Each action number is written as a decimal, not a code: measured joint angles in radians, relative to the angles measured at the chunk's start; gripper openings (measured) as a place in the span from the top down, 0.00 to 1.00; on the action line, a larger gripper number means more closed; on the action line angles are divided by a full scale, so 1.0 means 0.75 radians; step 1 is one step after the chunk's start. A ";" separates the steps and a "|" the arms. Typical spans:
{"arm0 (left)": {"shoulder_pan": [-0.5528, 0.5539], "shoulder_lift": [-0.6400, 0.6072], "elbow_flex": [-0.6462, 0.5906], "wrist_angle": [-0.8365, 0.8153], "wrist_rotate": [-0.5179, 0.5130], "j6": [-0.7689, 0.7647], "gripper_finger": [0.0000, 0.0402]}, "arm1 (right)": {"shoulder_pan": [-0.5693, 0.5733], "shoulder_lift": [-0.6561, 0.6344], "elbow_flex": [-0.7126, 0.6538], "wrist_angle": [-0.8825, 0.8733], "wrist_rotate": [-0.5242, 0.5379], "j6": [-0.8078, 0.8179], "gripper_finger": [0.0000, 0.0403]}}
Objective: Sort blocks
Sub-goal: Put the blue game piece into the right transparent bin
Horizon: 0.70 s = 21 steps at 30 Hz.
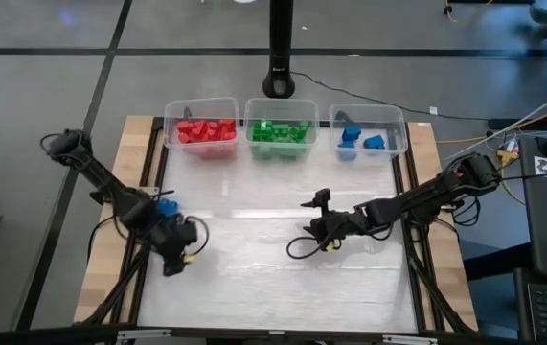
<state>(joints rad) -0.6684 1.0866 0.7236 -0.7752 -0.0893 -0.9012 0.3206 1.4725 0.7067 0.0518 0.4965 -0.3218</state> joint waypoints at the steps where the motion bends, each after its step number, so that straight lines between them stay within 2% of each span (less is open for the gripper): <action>1: -0.051 0.000 -0.013 -0.002 -0.002 -0.051 0.32 | 0.000 0.006 0.000 0.006 0.001 0.000 0.12; 6: -0.236 0.000 -0.093 -0.002 0.000 -0.248 0.32 | 0.000 0.016 0.000 0.071 0.001 -0.031 0.12; 12: -0.319 0.000 -0.202 0.017 -0.004 -0.388 0.32 | 0.000 0.016 0.001 0.106 0.001 -0.036 0.12; 18: -0.340 0.033 -0.295 0.170 -0.004 -0.358 0.32 | 0.000 0.016 0.001 0.108 0.001 -0.036 0.12; 21: -0.340 0.089 -0.315 0.174 -0.004 -0.325 0.32 | 0.000 0.016 0.001 0.108 0.013 -0.037 0.12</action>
<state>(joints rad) -0.9234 1.1537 0.4870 -0.6445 -0.0923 -1.1450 0.3206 1.4841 0.7071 0.1326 0.5064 -0.3492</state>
